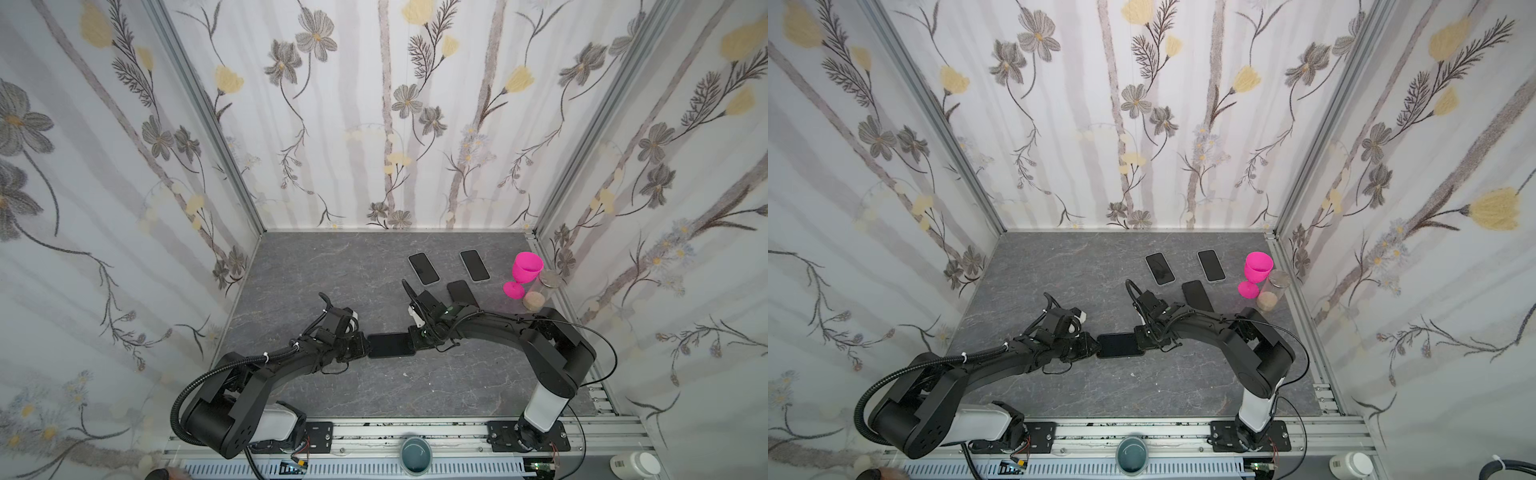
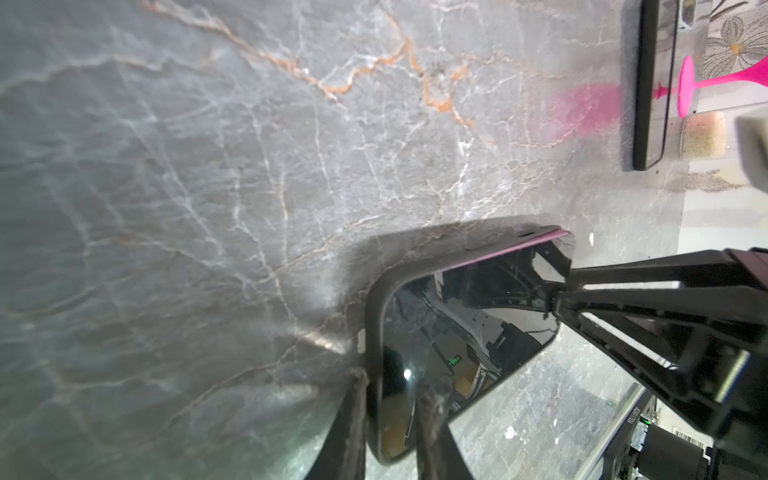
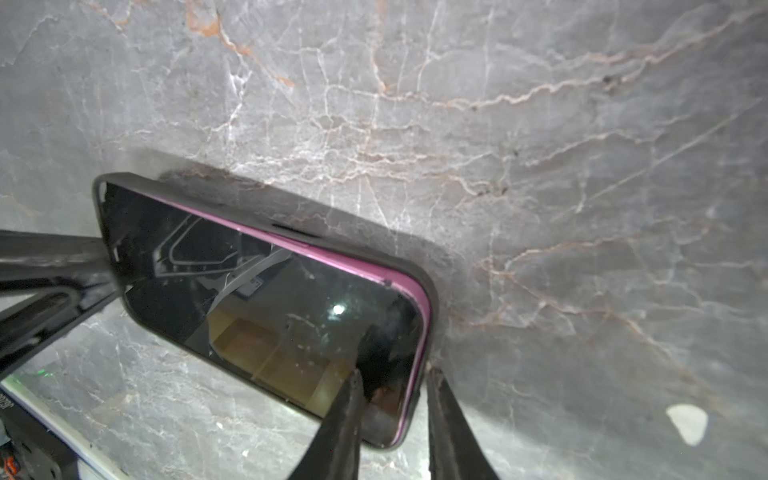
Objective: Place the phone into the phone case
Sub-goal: 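Press the phone down into the black case with both grippers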
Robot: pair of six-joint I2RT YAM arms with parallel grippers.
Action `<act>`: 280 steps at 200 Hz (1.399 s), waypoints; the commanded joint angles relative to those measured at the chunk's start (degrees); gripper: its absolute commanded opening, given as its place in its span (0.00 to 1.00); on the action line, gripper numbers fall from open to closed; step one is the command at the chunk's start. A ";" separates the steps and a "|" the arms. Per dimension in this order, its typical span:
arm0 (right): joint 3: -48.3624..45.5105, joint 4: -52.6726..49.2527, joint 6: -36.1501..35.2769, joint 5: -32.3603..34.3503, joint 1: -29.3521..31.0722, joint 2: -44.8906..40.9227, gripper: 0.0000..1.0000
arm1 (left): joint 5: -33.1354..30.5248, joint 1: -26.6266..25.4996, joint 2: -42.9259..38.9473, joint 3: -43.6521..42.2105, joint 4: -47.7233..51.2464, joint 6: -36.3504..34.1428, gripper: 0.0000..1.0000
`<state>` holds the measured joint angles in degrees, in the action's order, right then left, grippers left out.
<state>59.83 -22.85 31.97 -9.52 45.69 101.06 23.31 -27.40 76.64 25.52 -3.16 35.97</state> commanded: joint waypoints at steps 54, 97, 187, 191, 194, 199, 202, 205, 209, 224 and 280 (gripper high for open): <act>6.82 -4.93 -4.72 4.56 -1.22 3.03 0.23 | -1.47 1.47 -0.20 3.19 0.98 -2.72 0.24; 7.35 -4.83 -4.73 4.34 -1.75 3.95 0.20 | -0.32 1.57 1.35 3.25 0.35 -2.75 0.23; 7.28 -6.27 -4.93 1.82 -1.73 6.27 0.10 | 1.56 1.60 3.43 1.78 -1.70 -2.03 0.18; 7.25 -6.38 -4.91 1.79 -1.75 6.28 0.10 | 1.63 1.58 3.49 1.73 -1.83 -1.96 0.17; 7.23 -6.53 -4.97 1.86 -1.75 6.45 0.10 | 1.77 1.60 3.64 1.64 -1.97 -1.91 0.18; 7.18 -6.69 -4.98 2.00 -1.74 6.64 0.10 | 1.81 1.60 3.67 1.53 -2.17 -1.78 0.17; 7.22 -6.84 -5.03 2.05 -1.75 6.80 0.10 | 1.82 1.57 3.70 1.41 -2.22 -1.78 0.17; 7.23 -6.97 -4.99 2.09 -1.75 6.83 0.10 | 1.90 1.56 3.79 1.39 -2.39 -1.69 0.17; 7.22 -7.15 -4.98 2.18 -1.70 7.04 0.10 | 1.92 1.56 3.81 1.44 -2.53 -1.66 0.17; 7.14 -7.59 -5.00 2.55 -1.59 7.61 0.10 | 2.06 1.56 4.13 1.15 -2.59 -1.69 0.17; 6.61 -8.24 -5.10 4.55 -0.86 9.80 0.09 | 2.44 1.60 5.05 1.27 -2.91 -2.01 0.16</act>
<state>67.53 -27.53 27.31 -7.09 44.25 108.49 24.97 -25.78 81.25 26.87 -4.80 34.17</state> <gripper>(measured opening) 0.092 0.166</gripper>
